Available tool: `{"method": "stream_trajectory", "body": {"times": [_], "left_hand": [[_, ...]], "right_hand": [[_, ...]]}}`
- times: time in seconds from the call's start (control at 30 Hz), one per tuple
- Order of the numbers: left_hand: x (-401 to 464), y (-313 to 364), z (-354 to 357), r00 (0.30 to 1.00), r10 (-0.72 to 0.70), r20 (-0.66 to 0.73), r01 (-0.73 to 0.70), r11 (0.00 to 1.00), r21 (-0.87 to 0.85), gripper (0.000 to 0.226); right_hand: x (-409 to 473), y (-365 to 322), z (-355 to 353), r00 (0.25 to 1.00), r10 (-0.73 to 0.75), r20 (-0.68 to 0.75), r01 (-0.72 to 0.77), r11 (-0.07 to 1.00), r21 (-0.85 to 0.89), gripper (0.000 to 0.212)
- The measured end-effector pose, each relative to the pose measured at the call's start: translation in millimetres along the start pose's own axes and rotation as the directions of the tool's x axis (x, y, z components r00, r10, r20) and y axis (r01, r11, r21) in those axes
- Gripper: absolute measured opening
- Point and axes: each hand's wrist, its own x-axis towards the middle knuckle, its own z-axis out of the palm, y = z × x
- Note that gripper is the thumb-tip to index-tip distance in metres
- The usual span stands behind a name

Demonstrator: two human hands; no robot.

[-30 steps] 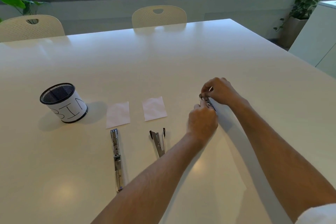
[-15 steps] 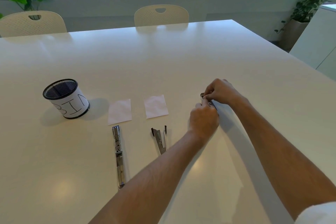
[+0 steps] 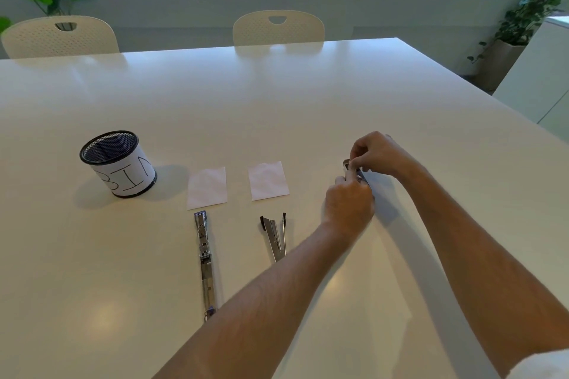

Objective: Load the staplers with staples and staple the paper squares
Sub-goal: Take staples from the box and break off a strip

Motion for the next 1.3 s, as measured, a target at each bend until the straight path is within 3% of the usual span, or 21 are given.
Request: {"method": "stream_trajectory", "body": {"times": [0.3,0.43,0.53,0.9,1.3], "left_hand": [[-1.1,-1.6,0.8,0.999,0.027,-0.017,-0.025,0.997,0.074,0.029],[-2.0,-0.2,-0.3,0.999,0.034,-0.011,-0.032,0.991,0.126,0.027],[-3.2,1.2,-2.5,0.999,0.035,-0.038,-0.029,0.989,0.143,0.017],[-1.2,-0.4,2.7,0.998,-0.035,-0.052,0.039,0.997,0.069,0.030],[-1.9,0.2,1.8,0.997,-0.024,-0.072,0.034,0.988,0.148,0.020]], "right_hand": [[3.9,8.1,3.9,0.983,0.140,-0.119,-0.103,0.956,0.274,0.015],[8.3,12.3,7.7,0.968,0.200,-0.152,-0.148,0.943,0.296,0.025],[11.7,15.9,10.3,0.966,0.227,-0.121,-0.177,0.928,0.328,0.016],[21.2,11.3,11.3,0.972,0.234,-0.013,-0.227,0.954,0.197,0.012],[25.2,4.4,3.0,0.945,0.282,0.164,-0.303,0.945,0.120,0.004]]}}
